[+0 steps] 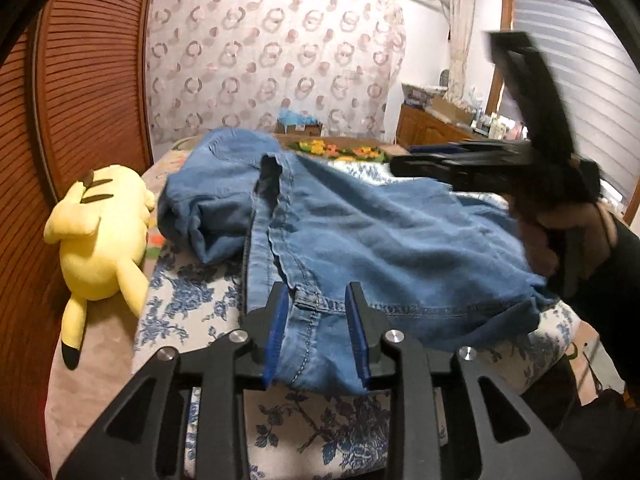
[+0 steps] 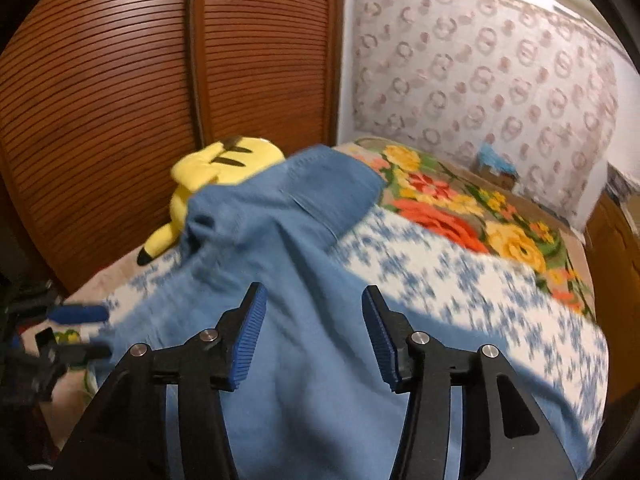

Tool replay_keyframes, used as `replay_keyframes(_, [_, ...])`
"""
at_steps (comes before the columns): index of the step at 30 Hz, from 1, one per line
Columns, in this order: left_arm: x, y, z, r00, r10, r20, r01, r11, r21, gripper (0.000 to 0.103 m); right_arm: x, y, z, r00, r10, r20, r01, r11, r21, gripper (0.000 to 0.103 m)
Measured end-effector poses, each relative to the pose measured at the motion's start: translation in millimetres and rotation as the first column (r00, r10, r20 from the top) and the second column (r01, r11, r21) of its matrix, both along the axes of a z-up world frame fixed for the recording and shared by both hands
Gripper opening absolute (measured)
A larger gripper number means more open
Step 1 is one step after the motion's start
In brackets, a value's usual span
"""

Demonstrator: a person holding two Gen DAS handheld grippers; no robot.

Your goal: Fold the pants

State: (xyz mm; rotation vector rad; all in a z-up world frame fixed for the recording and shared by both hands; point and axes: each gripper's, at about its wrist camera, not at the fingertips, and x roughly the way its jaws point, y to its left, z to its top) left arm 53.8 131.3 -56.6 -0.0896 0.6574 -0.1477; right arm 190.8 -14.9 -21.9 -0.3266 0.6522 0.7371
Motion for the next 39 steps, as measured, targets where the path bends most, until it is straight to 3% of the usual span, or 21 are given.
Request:
replay_keyframes(11, [32.1, -1.3, -34.0, 0.995, 0.011, -0.103, -0.009, 1.0, 0.02, 0.028, -16.3, -84.2, -61.2, 0.984, -0.18, -0.019, 0.177, 0.98, -0.092, 0.053])
replay_keyframes(17, [32.1, -2.1, -37.7, 0.996, 0.006, -0.092, -0.006, 1.0, 0.01, 0.024, -27.5, -103.5, -82.8, 0.975, -0.209, -0.074, 0.204, 0.977, -0.07, 0.053])
replay_keyframes(20, [25.6, -4.7, -33.9, 0.998, -0.007, -0.069, 0.008, 1.0, 0.019, 0.017, -33.7, -106.7, -86.7, 0.974, -0.214, -0.069, 0.21, 0.976, -0.062, 0.054])
replay_keyframes(28, [-4.2, 3.9, -1.9, 1.0, 0.002, 0.026, -0.002, 1.0, 0.002, 0.015, -39.6, -115.3, -79.7, 0.974, -0.217, -0.069, 0.215, 0.976, -0.03, 0.054])
replay_keyframes(39, [-9.5, 4.5, -8.6, 1.0, 0.02, -0.018, -0.02, 0.999, 0.037, 0.017, -66.7, -155.0, -64.0, 0.962, -0.253, -0.1, 0.256, 0.967, 0.018, 0.054])
